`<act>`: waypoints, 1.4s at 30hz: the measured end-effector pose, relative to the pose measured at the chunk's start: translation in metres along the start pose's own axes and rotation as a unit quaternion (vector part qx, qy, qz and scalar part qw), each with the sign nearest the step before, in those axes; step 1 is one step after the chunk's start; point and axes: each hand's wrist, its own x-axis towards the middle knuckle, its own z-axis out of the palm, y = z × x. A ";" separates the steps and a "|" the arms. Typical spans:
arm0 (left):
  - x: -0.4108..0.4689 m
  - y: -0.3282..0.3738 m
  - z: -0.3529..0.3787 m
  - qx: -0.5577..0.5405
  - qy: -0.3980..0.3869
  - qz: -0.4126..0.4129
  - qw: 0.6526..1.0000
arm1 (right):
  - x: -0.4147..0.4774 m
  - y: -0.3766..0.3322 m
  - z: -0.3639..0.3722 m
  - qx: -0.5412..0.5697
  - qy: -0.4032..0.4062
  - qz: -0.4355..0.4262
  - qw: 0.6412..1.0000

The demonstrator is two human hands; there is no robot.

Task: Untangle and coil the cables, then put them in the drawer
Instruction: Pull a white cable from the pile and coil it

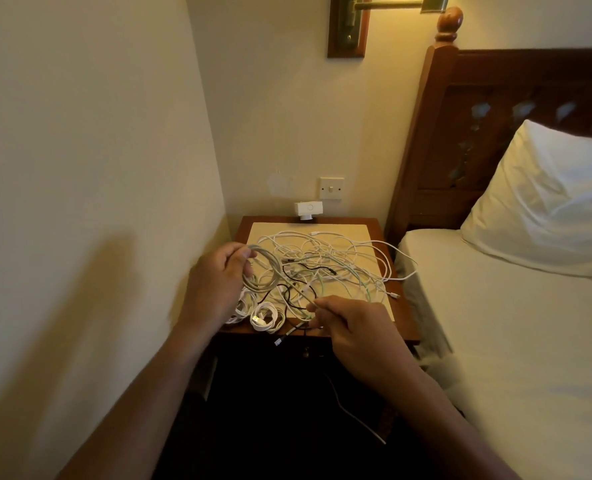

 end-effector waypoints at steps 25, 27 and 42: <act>-0.052 0.025 0.051 -0.316 -0.047 -0.167 0.933 | 0.005 -0.008 0.032 0.424 0.125 0.137 0.887; -0.051 0.025 0.048 -0.311 -0.043 -0.161 0.936 | 0.004 -0.005 0.032 0.272 0.096 0.118 0.950; -0.053 0.028 0.041 -0.285 -0.096 -0.113 0.947 | -0.004 -0.009 0.015 0.407 0.168 0.150 0.885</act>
